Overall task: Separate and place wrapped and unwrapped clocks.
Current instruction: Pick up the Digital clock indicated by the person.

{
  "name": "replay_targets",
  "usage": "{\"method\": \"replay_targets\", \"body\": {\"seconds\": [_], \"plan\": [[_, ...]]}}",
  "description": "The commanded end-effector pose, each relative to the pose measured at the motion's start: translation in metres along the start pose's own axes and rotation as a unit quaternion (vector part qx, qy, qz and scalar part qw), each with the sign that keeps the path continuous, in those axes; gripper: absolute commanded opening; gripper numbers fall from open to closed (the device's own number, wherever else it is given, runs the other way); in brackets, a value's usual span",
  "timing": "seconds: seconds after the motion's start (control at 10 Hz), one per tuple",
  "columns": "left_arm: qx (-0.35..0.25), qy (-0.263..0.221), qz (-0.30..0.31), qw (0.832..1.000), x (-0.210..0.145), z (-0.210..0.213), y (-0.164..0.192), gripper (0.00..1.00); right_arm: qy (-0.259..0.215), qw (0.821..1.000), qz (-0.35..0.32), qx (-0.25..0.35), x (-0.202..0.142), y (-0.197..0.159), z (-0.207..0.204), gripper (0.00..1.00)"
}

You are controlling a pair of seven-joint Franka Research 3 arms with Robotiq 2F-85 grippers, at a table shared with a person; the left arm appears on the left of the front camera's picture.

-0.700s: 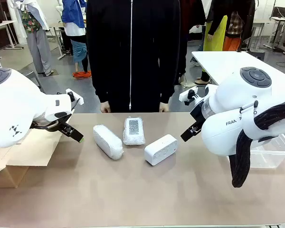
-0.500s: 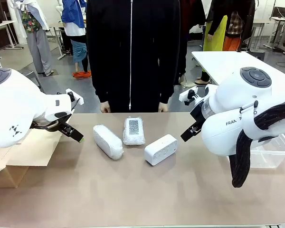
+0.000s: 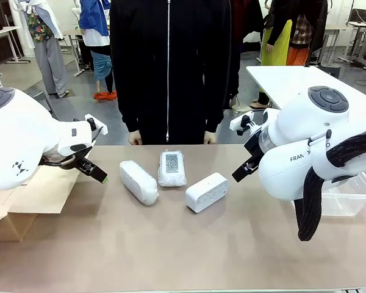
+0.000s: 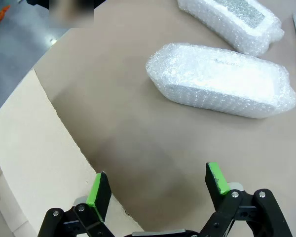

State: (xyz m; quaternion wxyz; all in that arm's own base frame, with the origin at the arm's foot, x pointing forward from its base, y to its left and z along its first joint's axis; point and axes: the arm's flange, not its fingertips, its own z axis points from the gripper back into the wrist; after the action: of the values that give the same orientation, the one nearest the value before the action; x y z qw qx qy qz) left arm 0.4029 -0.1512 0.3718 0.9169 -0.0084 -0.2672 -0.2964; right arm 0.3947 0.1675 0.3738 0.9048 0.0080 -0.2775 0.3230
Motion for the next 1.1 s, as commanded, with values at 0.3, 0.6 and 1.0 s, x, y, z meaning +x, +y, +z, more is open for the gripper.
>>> {"method": "replay_targets", "body": {"seconds": [0.3, 0.6, 1.0], "plan": [[0.0, 0.0, 0.001, 1.0, 0.0, 0.0, 0.001, 1.0, 0.0, 1.0, -0.001, 0.0, 0.0, 0.0, 0.0, 1.0], [0.0, 0.0, 0.001, 1.0, 0.0, 0.0, 0.001, 1.0, 0.0, 1.0, -0.001, 0.0, 0.0, 0.0, 0.0, 1.0], [-0.002, 0.001, 0.008, 1.0, 0.013, 0.04, -0.001, 1.0, -0.014, 0.998, 0.014, 0.064, 0.01, -0.017, 0.051, 1.0]]}}
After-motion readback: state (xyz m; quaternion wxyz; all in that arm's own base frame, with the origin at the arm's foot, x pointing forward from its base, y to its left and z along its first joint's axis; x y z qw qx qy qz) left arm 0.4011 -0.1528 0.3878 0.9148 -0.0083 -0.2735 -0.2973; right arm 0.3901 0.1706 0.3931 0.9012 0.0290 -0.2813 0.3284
